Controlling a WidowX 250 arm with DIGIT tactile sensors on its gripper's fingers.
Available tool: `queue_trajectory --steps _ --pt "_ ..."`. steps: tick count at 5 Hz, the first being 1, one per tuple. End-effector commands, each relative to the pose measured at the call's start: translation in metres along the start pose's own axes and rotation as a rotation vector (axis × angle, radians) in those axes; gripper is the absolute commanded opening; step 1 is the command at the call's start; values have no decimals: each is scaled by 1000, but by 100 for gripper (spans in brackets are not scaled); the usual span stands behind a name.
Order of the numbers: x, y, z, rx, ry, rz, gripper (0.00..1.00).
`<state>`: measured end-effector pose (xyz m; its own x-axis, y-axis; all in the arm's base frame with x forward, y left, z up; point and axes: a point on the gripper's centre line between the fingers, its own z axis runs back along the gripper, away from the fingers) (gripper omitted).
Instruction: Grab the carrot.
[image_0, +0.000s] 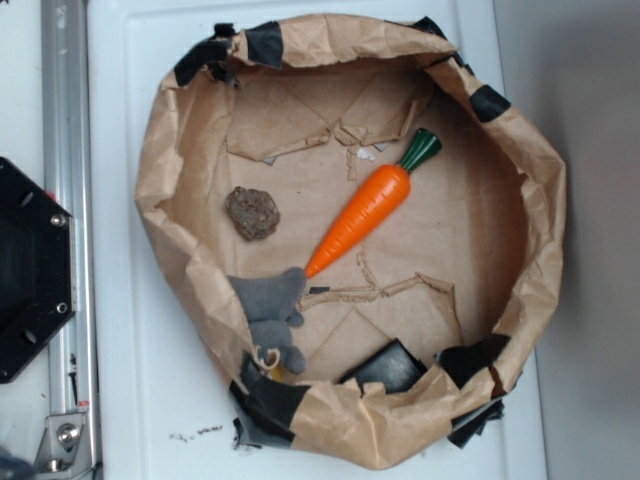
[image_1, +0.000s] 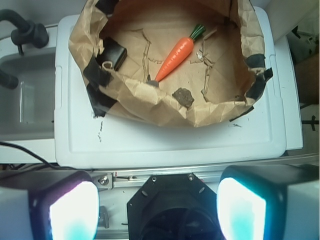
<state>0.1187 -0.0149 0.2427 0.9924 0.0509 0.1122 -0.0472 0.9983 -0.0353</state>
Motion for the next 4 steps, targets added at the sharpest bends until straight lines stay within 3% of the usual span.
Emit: queue_trajectory --steps 1,2,3,4 --pt "0 0 0 0 0 0 100" --pt "41 6 -35 26 -71 126 100" --pt "63 14 -76 -16 -71 307 100" --pt "81 19 -112 0 -4 389 100"
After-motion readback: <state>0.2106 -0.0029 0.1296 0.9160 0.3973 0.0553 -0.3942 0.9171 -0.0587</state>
